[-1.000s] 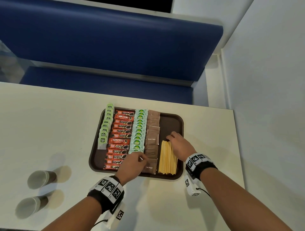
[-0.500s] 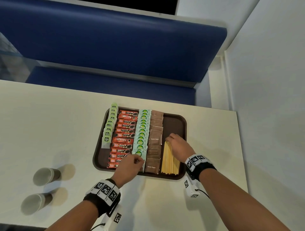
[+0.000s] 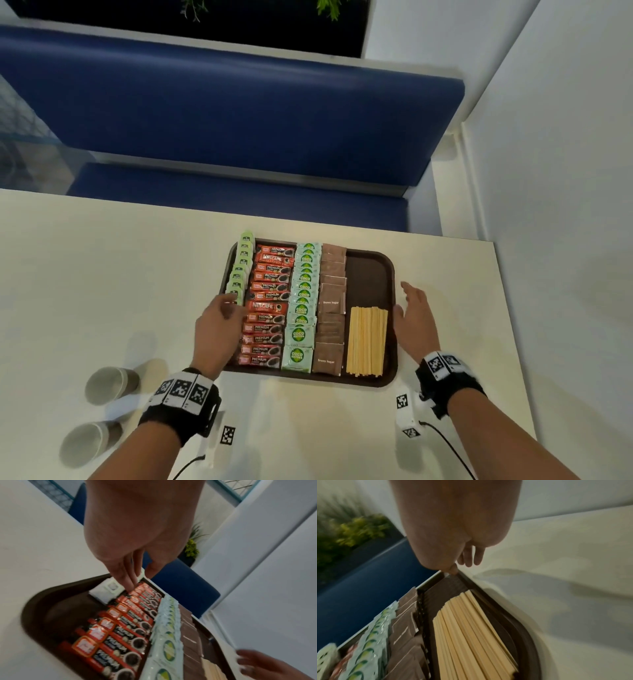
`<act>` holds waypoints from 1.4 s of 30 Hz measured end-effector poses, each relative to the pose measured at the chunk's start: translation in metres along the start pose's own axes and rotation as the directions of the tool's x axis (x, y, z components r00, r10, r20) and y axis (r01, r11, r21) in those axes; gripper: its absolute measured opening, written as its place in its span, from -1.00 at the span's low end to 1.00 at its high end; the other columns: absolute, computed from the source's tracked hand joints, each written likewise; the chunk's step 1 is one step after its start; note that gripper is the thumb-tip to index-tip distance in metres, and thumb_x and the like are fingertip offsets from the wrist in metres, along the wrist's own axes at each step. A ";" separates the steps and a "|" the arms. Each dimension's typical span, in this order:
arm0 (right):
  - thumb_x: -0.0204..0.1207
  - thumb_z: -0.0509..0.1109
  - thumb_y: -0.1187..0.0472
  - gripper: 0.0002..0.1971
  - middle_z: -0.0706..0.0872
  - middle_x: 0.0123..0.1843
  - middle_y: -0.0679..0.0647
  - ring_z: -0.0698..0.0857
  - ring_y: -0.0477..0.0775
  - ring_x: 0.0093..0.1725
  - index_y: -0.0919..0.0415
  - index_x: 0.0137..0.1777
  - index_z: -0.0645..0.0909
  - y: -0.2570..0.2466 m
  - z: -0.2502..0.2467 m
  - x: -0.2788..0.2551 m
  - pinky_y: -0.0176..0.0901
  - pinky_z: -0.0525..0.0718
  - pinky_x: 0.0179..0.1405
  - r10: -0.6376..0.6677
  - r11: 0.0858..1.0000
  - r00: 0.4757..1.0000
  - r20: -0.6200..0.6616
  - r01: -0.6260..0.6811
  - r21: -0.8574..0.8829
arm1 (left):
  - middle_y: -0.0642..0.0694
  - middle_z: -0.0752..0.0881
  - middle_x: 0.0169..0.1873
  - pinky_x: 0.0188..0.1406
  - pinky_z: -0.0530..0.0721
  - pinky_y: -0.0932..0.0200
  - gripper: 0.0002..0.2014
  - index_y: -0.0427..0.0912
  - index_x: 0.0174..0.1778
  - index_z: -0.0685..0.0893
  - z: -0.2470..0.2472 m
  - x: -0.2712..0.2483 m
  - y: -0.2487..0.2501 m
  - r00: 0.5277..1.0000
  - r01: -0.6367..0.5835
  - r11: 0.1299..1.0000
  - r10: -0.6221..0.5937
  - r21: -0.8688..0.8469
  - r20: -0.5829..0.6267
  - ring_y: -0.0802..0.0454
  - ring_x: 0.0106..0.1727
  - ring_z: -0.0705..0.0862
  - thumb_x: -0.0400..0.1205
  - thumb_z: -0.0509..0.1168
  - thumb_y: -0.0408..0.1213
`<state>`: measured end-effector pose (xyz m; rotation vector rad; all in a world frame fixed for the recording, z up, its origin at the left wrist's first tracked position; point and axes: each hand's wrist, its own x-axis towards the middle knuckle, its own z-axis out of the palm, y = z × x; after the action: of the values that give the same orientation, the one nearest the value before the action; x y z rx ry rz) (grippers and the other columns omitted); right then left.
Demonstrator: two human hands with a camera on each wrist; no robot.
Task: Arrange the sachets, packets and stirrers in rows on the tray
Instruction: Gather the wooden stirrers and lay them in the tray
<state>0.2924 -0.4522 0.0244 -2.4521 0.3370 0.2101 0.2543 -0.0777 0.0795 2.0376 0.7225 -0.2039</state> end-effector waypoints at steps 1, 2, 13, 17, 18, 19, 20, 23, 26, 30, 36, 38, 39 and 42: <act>0.81 0.28 0.26 -0.42 0.39 0.74 0.16 0.49 0.21 0.67 0.14 0.80 0.25 0.010 0.001 -0.006 0.16 0.51 0.66 0.072 0.997 0.997 -0.037 -0.071 0.027 | -0.14 0.79 0.30 0.19 0.76 -0.07 -0.64 -0.15 0.53 0.64 -0.004 0.007 -0.008 0.997 0.003 1.000 -0.003 -0.002 -0.072 -0.11 0.20 0.80 0.80 0.38 -0.25; 0.82 0.27 0.22 -0.39 0.35 0.77 0.18 0.45 0.23 0.70 0.14 0.82 0.19 0.019 0.004 -0.014 0.23 0.47 0.69 0.128 0.991 0.990 -0.052 -0.126 0.042 | -0.20 0.70 0.44 0.35 0.71 -0.15 -0.54 -0.18 0.64 0.56 -0.007 0.013 -0.016 0.991 0.016 1.000 -0.016 0.002 -0.132 -0.19 0.39 0.72 0.80 0.37 -0.26; 0.81 0.22 0.35 -0.36 0.51 0.48 0.28 0.58 0.23 0.34 0.07 0.84 0.16 0.013 0.049 -0.094 0.04 0.61 0.34 0.180 0.982 0.983 -0.038 -0.182 -0.052 | -0.38 0.65 0.35 0.38 0.69 -0.42 -0.50 -0.21 0.64 0.59 -0.005 0.025 -0.071 0.999 0.039 0.950 -0.034 0.311 -0.020 -0.45 0.35 0.65 0.76 0.16 -0.51; 0.65 0.26 0.57 -0.13 0.42 0.49 0.22 0.57 0.14 0.28 0.04 0.87 0.05 0.006 0.058 -0.104 -0.10 0.63 0.31 0.239 0.963 0.971 -0.012 -0.238 -0.124 | -0.36 0.63 0.30 0.35 0.73 -0.38 -0.40 -0.21 0.70 0.54 -0.008 0.023 -0.072 0.999 -0.011 0.965 0.000 0.262 0.042 -0.42 0.29 0.69 0.72 0.13 -0.61; 0.60 0.27 0.62 -0.07 0.42 0.48 0.21 0.57 0.14 0.27 0.04 0.88 0.02 0.006 0.059 -0.104 -0.10 0.64 0.32 0.236 0.962 0.972 -0.009 -0.235 -0.138 | -0.36 0.63 0.30 0.33 0.74 -0.36 -0.40 -0.20 0.71 0.54 -0.009 0.023 -0.071 0.999 -0.022 0.969 0.011 0.248 0.046 -0.41 0.30 0.70 0.72 0.12 -0.62; 0.56 0.28 0.65 -0.02 0.42 0.47 0.22 0.57 0.14 0.28 0.05 0.88 0.00 0.005 0.060 -0.104 -0.10 0.64 0.32 0.237 0.960 0.972 -0.006 -0.235 -0.150 | -0.35 0.64 0.30 0.31 0.74 -0.35 -0.39 -0.18 0.71 0.55 -0.009 0.023 -0.070 0.999 -0.029 0.971 0.020 0.237 0.042 -0.41 0.30 0.70 0.72 0.11 -0.62; 0.54 0.29 0.66 0.00 0.42 0.47 0.22 0.57 0.15 0.27 0.05 0.88 -0.01 0.004 0.060 -0.103 -0.11 0.64 0.30 0.243 0.958 0.970 -0.005 -0.241 -0.156 | -0.35 0.65 0.30 0.30 0.74 -0.36 -0.40 -0.17 0.70 0.56 -0.009 0.023 -0.070 0.999 -0.032 0.974 0.025 0.226 0.035 -0.41 0.30 0.70 0.73 0.11 -0.62; 0.49 0.28 0.70 0.04 0.43 0.45 0.19 0.57 0.16 0.26 0.03 0.88 0.00 0.003 0.060 -0.100 -0.04 0.65 0.31 0.276 0.950 0.961 -0.019 -0.276 -0.148 | -0.37 0.65 0.32 0.30 0.75 -0.39 -0.41 -0.17 0.69 0.59 -0.006 0.023 -0.072 1.000 -0.023 0.977 0.019 0.212 0.020 -0.44 0.31 0.71 0.74 0.10 -0.62; 0.48 0.25 0.72 0.04 0.45 0.41 0.17 0.57 0.13 0.20 0.02 0.88 0.02 0.004 0.058 -0.097 -0.05 0.67 0.28 0.287 0.948 0.957 -0.036 -0.289 -0.135 | -0.33 0.65 0.33 0.27 0.76 -0.37 -0.43 -0.10 0.70 0.58 -0.002 0.025 -0.071 0.999 -0.030 0.974 0.026 0.222 0.022 -0.42 0.33 0.70 0.79 0.09 -0.55; 0.47 0.26 0.73 0.05 0.44 0.42 0.14 0.56 0.09 0.19 0.02 0.87 0.03 0.010 0.047 -0.088 -0.12 0.66 0.27 0.311 0.941 0.949 -0.061 -0.316 -0.122 | -0.32 0.70 0.43 0.46 0.68 -0.44 -0.45 -0.04 0.69 0.61 0.014 0.035 -0.065 0.997 -0.064 0.969 0.053 0.237 0.052 -0.43 0.43 0.67 0.80 0.12 -0.52; 0.47 0.29 0.73 0.07 0.41 0.48 0.10 0.51 0.06 0.30 -0.06 0.86 0.03 0.036 0.015 -0.070 -0.15 0.63 0.37 0.347 0.933 0.935 -0.079 -0.352 -0.068 | -0.22 0.81 0.38 0.53 0.63 -0.33 -0.40 0.00 0.53 0.74 0.052 0.039 -0.043 0.989 -0.116 0.970 0.092 0.214 0.117 -0.39 0.37 0.72 0.66 0.22 -0.61; 0.44 0.29 0.74 0.10 0.42 0.47 0.08 0.51 0.05 0.29 -0.08 0.86 0.05 0.051 0.004 -0.063 -0.14 0.64 0.38 0.358 0.929 0.929 -0.097 -0.365 -0.059 | -0.28 0.81 0.37 0.55 0.63 -0.37 -0.40 -0.09 0.56 0.73 0.070 0.042 -0.035 0.984 -0.113 0.973 0.081 0.202 0.158 -0.41 0.39 0.73 0.66 0.23 -0.66; 0.43 0.29 0.75 0.10 0.42 0.47 0.07 0.51 0.03 0.28 -0.09 0.86 0.06 0.058 -0.001 -0.058 -0.16 0.64 0.37 0.363 0.928 0.926 -0.107 -0.370 -0.054 | -0.33 0.80 0.39 0.58 0.60 -0.39 -0.41 -0.14 0.59 0.70 0.079 0.043 -0.030 0.984 -0.094 0.976 0.062 0.196 0.165 -0.43 0.41 0.71 0.68 0.23 -0.66; 0.44 0.29 0.75 0.09 0.44 0.48 0.07 0.50 0.01 0.26 -0.11 0.85 0.08 0.080 -0.019 -0.047 -0.20 0.63 0.32 0.376 0.922 0.918 -0.128 -0.384 -0.042 | -0.35 0.80 0.38 0.55 0.59 -0.36 -0.46 -0.19 0.63 0.66 0.107 0.041 -0.017 0.987 -0.059 0.980 0.028 0.190 0.160 -0.42 0.37 0.74 0.73 0.28 -0.62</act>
<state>0.2260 -0.5158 0.0035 -2.4484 0.8757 0.2444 0.2925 -0.1425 -0.0090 2.1910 0.5775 -0.4193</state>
